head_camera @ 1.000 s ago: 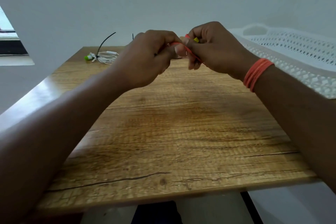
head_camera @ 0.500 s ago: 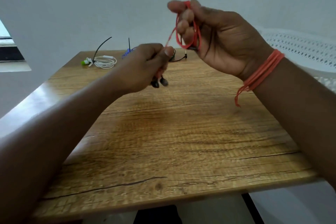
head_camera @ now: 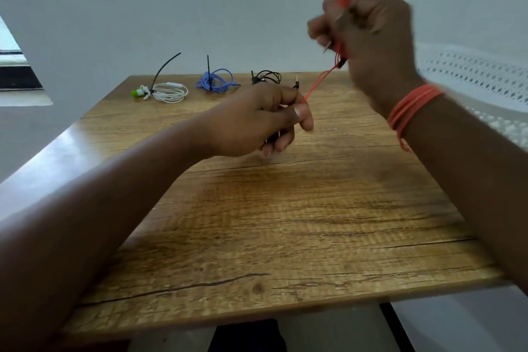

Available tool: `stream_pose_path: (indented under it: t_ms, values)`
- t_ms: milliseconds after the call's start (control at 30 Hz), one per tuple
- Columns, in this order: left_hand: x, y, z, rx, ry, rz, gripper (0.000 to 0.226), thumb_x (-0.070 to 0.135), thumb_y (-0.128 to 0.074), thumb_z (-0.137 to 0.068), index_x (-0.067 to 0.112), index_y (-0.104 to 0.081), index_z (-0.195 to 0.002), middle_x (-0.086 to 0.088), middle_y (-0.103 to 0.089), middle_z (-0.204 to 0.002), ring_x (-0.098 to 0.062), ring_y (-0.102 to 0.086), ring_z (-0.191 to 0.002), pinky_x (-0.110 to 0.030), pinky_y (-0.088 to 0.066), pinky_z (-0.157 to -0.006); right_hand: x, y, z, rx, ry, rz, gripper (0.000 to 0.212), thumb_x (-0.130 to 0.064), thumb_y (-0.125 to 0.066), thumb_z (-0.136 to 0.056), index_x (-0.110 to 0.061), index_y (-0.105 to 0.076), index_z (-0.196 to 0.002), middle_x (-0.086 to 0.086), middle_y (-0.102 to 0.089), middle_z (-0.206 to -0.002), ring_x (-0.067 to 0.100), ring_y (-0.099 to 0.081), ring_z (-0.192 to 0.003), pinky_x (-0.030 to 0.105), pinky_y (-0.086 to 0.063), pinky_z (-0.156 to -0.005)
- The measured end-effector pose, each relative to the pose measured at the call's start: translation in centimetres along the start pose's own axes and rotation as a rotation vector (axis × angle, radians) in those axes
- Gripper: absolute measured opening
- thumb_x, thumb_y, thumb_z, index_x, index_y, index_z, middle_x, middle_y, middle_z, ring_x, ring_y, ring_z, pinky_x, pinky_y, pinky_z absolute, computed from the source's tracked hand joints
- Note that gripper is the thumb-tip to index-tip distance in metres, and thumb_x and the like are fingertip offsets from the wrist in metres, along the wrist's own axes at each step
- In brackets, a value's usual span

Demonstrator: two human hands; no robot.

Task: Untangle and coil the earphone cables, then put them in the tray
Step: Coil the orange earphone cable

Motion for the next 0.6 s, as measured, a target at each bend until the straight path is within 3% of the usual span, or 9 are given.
stream_pose_path:
  t_ms: [67,133,233,367,600]
  values:
    - [0.8,0.7,0.0,0.054,-0.063,-0.013,0.027,0.018,-0.039,-0.104,0.006,-0.061,-0.093,0.001,-0.050,-0.052,-0.010,-0.046,-0.048,-0.019,-0.041,-0.051,1.3,-1.9,0.7,-0.164,-0.041,0.307,0.021,-0.012,-0.053,-0.096,0.000,-0.069,-0.093,0.005,-0.071,-0.076,0.005,-0.066,-0.066,0.027,-0.056,-0.070]
    - [1.1,2.1,0.0,0.170,-0.096,-0.044,0.029,0.020,-0.041,-0.103,0.007,-0.063,-0.089,0.006,-0.047,-0.049,-0.009,-0.043,-0.048,-0.019,-0.039,-0.051,2.5,-3.3,2.0,-0.327,-0.139,0.384,0.022,-0.011,-0.051,-0.098,0.002,-0.068,-0.092,0.003,-0.069,-0.072,0.003,-0.064,-0.060,0.019,-0.053,-0.061]
    - [0.6,4.7,0.4,0.369,-0.081,-0.100,0.031,0.024,-0.045,-0.102,0.007,-0.066,-0.086,0.001,-0.046,-0.052,-0.012,-0.041,-0.050,-0.024,-0.038,-0.053,2.7,-4.5,3.3,-0.485,-0.266,0.300,0.035,-0.025,-0.046,-0.102,-0.002,-0.067,-0.085,0.004,-0.063,-0.065,0.006,-0.063,-0.054,0.013,-0.043,-0.047]
    - [0.2,5.9,0.8,0.498,-0.077,-0.171,0.032,0.027,-0.050,-0.101,0.003,-0.069,-0.090,-0.002,-0.049,-0.056,-0.010,-0.043,-0.051,-0.024,-0.039,-0.055,2.4,-6.0,4.4,-0.666,-0.343,0.155,0.062,-0.048,-0.033,-0.102,0.003,-0.068,-0.093,0.001,-0.050,-0.058,0.014,-0.054,-0.054,0.020,-0.043,-0.050]
    - [-0.5,5.4,0.5,0.496,-0.071,-0.030,0.030,0.028,-0.043,-0.103,0.007,-0.062,-0.092,0.001,-0.050,-0.049,-0.009,-0.043,-0.044,-0.017,-0.039,-0.048,0.9,-6.2,4.5,-0.678,-0.417,-0.232,0.046,-0.036,-0.037,-0.104,-0.007,-0.058,-0.075,-0.003,-0.031,-0.052,0.011,-0.034,-0.045,0.020,-0.030,-0.048]
Point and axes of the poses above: each hand's wrist, its own z-axis away from the middle knuckle, its own y-axis out of the back of the hand, x = y × z, the point moved 8 cm from there along -z, towards the middle knuckle
